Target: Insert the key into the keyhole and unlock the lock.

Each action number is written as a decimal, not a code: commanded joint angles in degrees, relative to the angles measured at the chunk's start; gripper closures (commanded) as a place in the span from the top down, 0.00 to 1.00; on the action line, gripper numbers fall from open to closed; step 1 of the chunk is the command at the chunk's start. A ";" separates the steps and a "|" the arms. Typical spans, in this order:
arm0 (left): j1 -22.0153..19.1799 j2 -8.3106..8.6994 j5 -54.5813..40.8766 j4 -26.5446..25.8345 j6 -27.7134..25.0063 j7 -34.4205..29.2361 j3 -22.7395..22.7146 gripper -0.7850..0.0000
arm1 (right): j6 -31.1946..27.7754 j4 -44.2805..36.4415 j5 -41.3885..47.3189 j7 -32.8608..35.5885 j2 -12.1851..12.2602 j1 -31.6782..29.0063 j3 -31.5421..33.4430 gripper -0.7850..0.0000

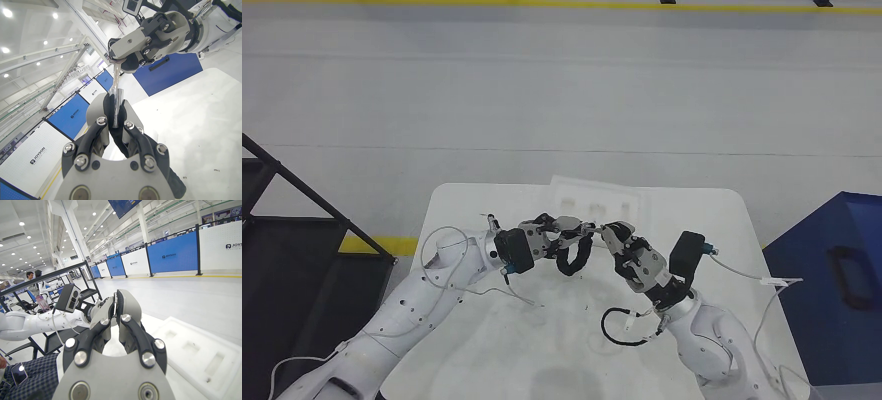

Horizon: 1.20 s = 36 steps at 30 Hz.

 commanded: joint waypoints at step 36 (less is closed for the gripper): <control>0.74 -0.95 2.83 -0.15 1.03 0.41 -2.08 0.00 | 2.00 -0.41 -0.68 3.28 -0.40 0.91 -0.93 0.00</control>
